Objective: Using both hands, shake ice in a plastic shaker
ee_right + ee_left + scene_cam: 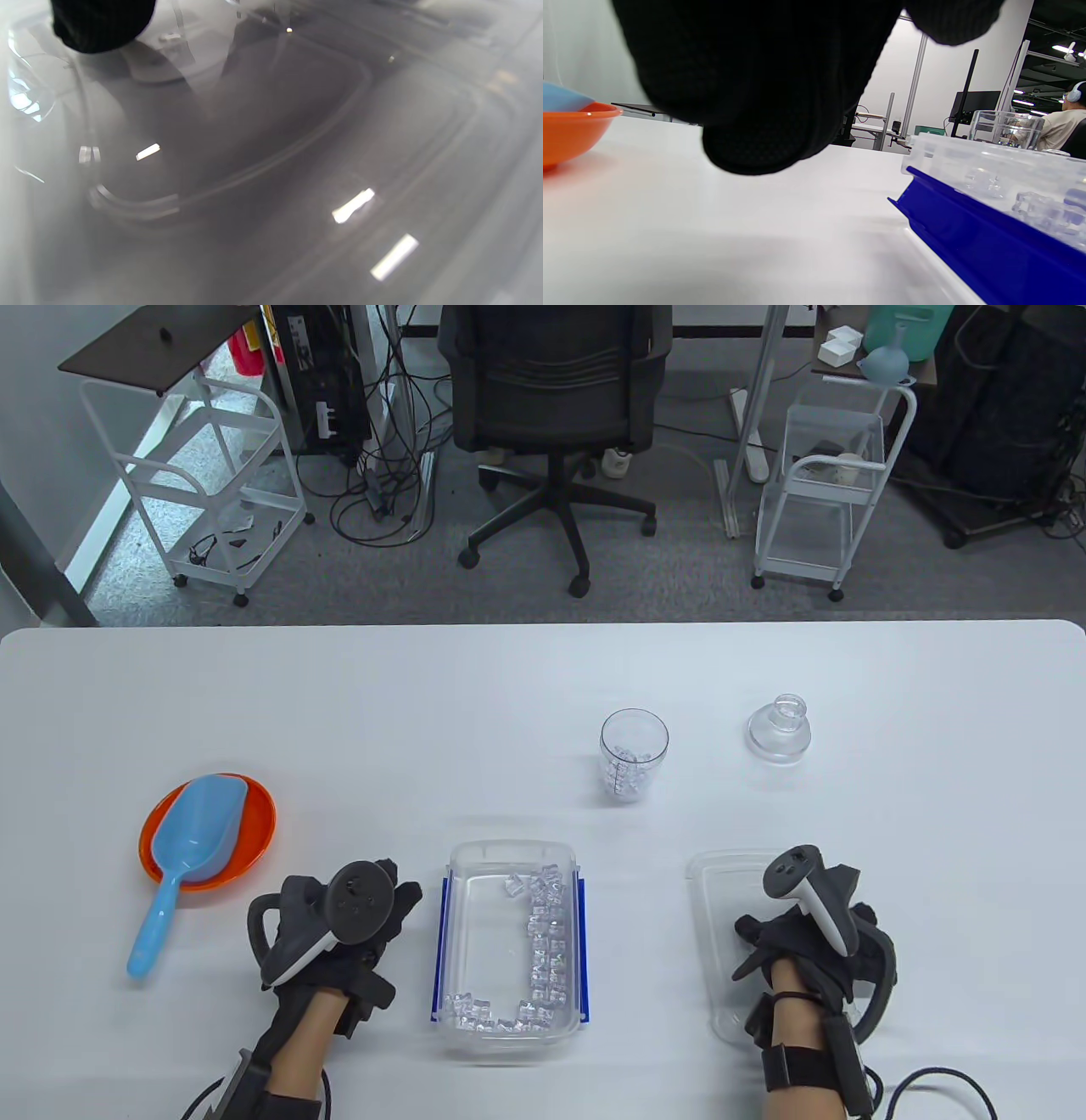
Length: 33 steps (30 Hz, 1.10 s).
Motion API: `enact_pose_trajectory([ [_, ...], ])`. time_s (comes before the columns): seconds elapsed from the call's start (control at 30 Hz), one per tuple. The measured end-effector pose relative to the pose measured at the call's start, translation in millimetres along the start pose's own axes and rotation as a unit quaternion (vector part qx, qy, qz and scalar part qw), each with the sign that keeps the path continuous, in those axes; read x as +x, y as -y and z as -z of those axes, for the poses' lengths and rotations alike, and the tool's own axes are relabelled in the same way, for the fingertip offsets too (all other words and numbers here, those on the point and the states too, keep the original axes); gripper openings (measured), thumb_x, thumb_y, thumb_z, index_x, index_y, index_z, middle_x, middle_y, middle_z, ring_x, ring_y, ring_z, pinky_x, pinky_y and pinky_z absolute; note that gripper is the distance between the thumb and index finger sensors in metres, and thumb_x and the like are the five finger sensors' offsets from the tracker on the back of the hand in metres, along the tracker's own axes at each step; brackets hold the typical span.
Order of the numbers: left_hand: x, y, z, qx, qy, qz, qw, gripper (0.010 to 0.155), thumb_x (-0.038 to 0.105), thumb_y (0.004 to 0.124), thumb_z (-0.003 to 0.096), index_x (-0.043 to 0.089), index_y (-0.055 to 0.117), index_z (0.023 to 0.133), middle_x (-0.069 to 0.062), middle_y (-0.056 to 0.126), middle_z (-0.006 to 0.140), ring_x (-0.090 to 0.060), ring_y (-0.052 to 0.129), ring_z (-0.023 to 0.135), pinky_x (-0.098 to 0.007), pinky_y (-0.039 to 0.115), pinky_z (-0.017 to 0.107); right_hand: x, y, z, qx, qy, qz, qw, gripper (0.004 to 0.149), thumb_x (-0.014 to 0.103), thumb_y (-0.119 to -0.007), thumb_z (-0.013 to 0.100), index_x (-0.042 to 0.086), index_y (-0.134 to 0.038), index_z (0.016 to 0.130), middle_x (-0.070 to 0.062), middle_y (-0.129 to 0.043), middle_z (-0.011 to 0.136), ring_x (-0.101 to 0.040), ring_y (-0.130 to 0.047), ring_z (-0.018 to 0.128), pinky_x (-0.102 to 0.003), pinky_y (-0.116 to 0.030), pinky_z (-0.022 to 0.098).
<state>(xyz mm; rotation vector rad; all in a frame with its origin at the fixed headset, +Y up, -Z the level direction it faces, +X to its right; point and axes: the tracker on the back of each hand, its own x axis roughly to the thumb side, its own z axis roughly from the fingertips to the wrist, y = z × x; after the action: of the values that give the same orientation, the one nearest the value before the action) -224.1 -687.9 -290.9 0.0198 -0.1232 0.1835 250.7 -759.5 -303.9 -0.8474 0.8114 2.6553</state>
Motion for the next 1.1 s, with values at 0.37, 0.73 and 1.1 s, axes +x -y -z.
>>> enact_pose_trajectory([
  [0.37, 6, -4, -1, 0.006, 0.012, 0.004, 1.0, 0.062, 0.051, 0.062, 0.0525, 0.008, 0.079, 0.094, -0.016, 0.099, 0.076, -0.026, 0.105, 0.051, -0.03, 0.089, 0.034, 11, 34, -36, -0.223, -0.024, -0.042, 0.974, 0.102, 0.042, -0.079, 0.043, -0.015, -0.015, 0.099, -0.029, -0.069, 0.079, -0.047, -0.09, 0.064, -0.069, -0.075, 0.046],
  [0.73, 11, -16, -9, 0.062, 0.0, 0.007, 0.998, 0.063, 0.05, 0.062, 0.0528, 0.004, 0.083, 0.09, -0.019, 0.102, 0.069, -0.026, 0.108, 0.043, -0.03, 0.09, 0.027, 29, 59, -104, -0.301, 0.134, 0.022, 0.944, 0.075, 0.025, -0.078, 0.046, -0.01, -0.041, 0.102, -0.021, -0.077, 0.074, -0.031, -0.097, 0.048, -0.048, -0.087, 0.034],
  [1.1, 56, -40, -36, 0.194, 0.083, 0.008, 0.977, 0.06, 0.053, 0.062, 0.0529, 0.009, 0.086, 0.087, -0.011, 0.105, 0.065, -0.019, 0.108, 0.039, -0.025, 0.09, 0.025, 41, 59, -158, -0.323, 0.404, 0.228, 0.825, 0.054, 0.024, -0.074, 0.051, 0.002, -0.063, 0.098, -0.017, -0.078, 0.077, -0.035, -0.096, 0.056, -0.055, -0.083, 0.044],
])
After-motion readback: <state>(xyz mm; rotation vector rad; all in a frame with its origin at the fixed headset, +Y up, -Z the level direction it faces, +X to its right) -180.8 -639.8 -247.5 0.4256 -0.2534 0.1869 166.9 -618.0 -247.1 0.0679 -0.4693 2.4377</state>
